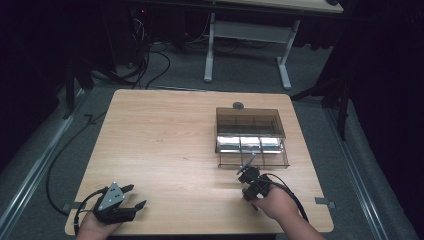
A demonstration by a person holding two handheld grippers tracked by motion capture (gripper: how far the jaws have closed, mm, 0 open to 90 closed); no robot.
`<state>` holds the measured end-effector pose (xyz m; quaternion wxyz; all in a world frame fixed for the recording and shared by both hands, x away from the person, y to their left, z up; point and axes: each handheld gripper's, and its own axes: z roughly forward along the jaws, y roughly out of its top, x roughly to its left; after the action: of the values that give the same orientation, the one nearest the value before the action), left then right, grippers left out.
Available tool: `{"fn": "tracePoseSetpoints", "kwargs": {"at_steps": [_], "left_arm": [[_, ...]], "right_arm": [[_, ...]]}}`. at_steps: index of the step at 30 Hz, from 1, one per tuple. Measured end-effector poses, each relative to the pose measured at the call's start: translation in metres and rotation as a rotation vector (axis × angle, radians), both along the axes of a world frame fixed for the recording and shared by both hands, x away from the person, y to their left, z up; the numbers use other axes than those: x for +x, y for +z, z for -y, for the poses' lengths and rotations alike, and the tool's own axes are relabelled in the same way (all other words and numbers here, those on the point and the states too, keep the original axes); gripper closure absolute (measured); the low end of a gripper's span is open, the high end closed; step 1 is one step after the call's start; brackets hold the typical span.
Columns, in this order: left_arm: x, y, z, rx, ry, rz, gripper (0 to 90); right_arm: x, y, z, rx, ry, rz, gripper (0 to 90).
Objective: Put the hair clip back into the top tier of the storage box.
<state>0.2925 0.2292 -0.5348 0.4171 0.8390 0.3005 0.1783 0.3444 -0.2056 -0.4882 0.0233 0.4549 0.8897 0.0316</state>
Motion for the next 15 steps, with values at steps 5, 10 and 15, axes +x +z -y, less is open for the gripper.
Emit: {"fn": "tracePoseSetpoints", "kwargs": {"at_steps": [5,10,15], "left_arm": [[-0.0001,-0.0001,0.0004,0.002,-0.004,-0.003,29.1],[-0.0002,-0.0001,0.0005,0.002,-0.004,-0.001,29.1],[-0.0001,-0.0002,0.0003,0.0,-0.006,-0.004,29.2]], "right_arm": [[0.0017,0.0001,0.0007,-0.004,0.023,-0.012,78.7],[0.0048,0.0003,-0.0016,-0.021,0.028,-0.036,78.3],[0.0051,0.0005,-0.003,-0.029,0.041,-0.042,78.7]]}}
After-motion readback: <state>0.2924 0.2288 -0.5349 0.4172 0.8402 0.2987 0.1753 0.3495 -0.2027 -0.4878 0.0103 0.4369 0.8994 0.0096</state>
